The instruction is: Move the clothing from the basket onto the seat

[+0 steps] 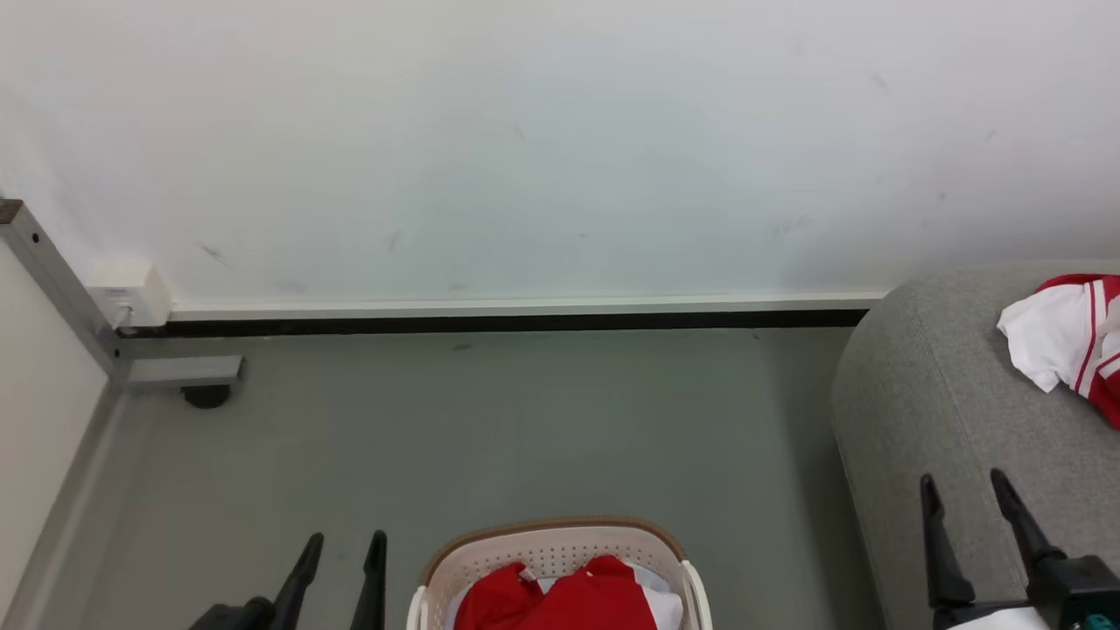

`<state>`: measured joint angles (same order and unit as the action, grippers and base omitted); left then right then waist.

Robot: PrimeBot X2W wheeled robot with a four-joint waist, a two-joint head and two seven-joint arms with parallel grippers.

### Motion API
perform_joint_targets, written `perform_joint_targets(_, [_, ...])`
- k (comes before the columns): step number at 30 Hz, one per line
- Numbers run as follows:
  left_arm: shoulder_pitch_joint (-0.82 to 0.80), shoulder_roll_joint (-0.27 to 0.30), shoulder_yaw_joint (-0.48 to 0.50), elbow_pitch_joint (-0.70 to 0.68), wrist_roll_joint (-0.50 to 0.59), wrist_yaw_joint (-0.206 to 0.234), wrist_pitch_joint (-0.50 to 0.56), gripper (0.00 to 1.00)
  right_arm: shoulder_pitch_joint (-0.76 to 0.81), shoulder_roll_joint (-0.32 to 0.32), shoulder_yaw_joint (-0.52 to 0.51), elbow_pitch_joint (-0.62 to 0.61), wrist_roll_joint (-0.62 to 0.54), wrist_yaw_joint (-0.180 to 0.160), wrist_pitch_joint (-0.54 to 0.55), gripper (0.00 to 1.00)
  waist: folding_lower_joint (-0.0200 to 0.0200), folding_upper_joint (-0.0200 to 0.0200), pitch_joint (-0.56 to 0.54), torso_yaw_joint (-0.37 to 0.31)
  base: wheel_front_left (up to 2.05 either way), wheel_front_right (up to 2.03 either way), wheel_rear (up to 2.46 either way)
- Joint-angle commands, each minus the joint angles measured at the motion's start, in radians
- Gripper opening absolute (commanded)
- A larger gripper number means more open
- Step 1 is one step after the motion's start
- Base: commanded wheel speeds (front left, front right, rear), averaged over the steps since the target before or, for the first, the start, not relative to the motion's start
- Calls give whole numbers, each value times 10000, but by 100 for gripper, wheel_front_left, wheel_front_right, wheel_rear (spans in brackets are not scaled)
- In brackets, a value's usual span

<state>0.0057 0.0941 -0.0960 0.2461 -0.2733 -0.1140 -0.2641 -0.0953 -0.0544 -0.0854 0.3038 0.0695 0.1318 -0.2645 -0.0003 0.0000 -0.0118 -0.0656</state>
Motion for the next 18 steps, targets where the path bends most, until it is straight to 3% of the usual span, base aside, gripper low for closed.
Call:
perform_joint_targets(1, [219,-55,142,70,128,-39,-5,100,251,25,151,87,1,-22,3,100,3,0,-209,178,0,0,0])
perform_joint_targets(8, [517,-248,561,235,414,-88,-5,100,533,20,997,472,551,-22,3,100,3,0,-438,344,0,0,0])
perform_joint_targets(18, [424,-353,630,296,608,-159,-5,100,581,25,1318,687,998,-22,2,100,3,0,-466,595,0,0,0])
